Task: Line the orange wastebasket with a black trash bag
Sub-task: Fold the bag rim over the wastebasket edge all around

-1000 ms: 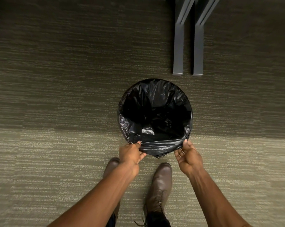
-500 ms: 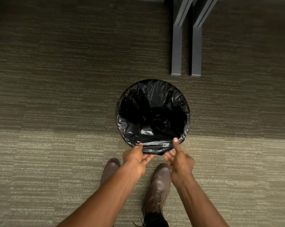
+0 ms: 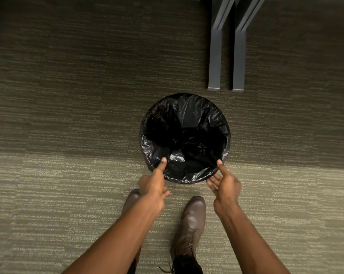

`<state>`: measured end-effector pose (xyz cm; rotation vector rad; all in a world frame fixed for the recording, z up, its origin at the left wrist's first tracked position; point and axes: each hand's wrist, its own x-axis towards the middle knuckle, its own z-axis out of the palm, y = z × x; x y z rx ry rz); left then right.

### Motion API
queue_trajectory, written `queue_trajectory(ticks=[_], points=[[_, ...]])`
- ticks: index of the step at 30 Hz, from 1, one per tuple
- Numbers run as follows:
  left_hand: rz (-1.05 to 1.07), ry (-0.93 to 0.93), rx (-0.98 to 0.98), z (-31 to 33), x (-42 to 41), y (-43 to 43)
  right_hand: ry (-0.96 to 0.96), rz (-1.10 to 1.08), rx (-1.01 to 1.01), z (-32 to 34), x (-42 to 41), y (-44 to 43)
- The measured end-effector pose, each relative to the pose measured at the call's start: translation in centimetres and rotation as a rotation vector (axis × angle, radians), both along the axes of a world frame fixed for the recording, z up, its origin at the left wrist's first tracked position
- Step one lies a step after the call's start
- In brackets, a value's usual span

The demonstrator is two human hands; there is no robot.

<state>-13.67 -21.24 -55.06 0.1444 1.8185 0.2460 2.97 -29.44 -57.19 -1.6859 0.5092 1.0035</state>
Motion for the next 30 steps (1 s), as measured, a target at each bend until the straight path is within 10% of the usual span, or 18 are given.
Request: queue_trajectory(ticks=[23,30], points=[[-0.280,0.162,0.296,-2.2,-1.8,3.0,-0.504,0.531,-0.093,-1.1,5.5,6.0],[-0.250,0.101,0.349,-2.7,-2.0,2.6,-0.266,0.654,-0.010,-1.7,9.1,7.9]])
